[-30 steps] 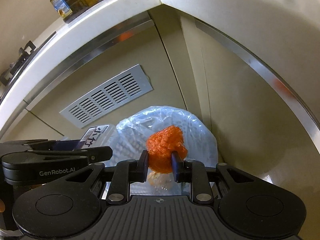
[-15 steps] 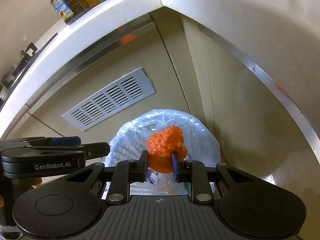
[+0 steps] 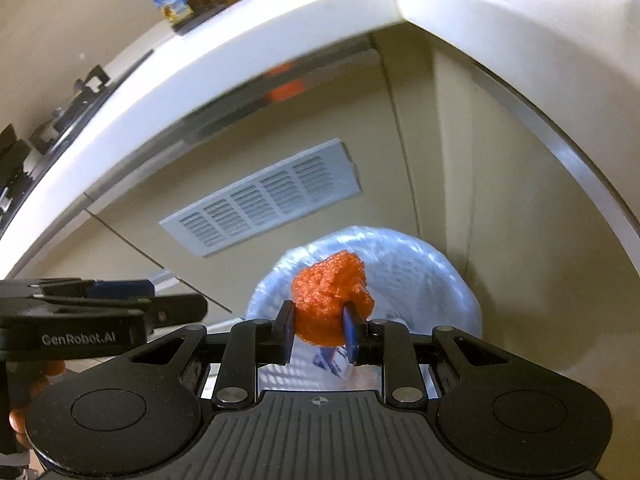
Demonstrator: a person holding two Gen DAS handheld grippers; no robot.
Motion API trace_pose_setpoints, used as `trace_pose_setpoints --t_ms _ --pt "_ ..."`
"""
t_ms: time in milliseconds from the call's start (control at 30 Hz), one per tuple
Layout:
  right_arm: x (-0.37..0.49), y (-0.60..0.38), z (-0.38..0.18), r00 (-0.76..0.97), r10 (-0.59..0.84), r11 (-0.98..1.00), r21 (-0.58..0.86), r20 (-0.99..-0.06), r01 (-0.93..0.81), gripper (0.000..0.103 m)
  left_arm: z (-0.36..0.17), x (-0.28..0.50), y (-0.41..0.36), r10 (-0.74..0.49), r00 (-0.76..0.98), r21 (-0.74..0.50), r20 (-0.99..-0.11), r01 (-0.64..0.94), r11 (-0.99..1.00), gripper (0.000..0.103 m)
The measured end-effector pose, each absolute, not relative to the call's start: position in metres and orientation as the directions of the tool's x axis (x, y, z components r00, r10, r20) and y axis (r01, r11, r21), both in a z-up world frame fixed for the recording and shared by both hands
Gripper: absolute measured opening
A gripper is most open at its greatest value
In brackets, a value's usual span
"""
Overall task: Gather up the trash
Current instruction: 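Open the left gripper to drop the box while the right opens to drop the scrubber, then move both grippers up toward the counter by the sink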
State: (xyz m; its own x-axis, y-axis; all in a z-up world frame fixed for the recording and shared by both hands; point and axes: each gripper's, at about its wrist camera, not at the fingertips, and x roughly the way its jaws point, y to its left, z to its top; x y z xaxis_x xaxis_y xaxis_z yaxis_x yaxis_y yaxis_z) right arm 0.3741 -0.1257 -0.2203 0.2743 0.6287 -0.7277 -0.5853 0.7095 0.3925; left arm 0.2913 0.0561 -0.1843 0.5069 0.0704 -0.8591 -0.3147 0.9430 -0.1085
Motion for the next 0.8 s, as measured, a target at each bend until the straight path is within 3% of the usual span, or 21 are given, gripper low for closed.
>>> trace_pose_setpoints --t_ms 100,167,200,800 --pt "0.376 -0.117 -0.217 0.286 0.638 0.704 0.390 -0.715 -0.593 0.031 -0.183 0.288 0.059 0.076 0.508 -0.110 -0.858 -0.326 0.939 0.066" --pt "0.377 -0.113 -0.215 0.305 0.638 0.705 0.379 -0.707 -0.599 0.050 -0.182 0.286 0.060 0.078 0.509 -0.112 -0.858 -0.332 0.937 0.066" --pt "0.377 -0.112 -0.214 0.310 0.642 0.703 0.376 -0.701 -0.604 0.052 -0.182 0.286 0.060 0.079 0.508 -0.112 -0.858 -0.335 0.936 0.066" --pt "0.363 -0.127 -0.206 0.311 0.565 0.753 0.323 -0.764 -0.573 0.054 -0.168 0.283 0.052 0.056 0.532 -0.123 -0.845 -0.295 0.948 0.066"
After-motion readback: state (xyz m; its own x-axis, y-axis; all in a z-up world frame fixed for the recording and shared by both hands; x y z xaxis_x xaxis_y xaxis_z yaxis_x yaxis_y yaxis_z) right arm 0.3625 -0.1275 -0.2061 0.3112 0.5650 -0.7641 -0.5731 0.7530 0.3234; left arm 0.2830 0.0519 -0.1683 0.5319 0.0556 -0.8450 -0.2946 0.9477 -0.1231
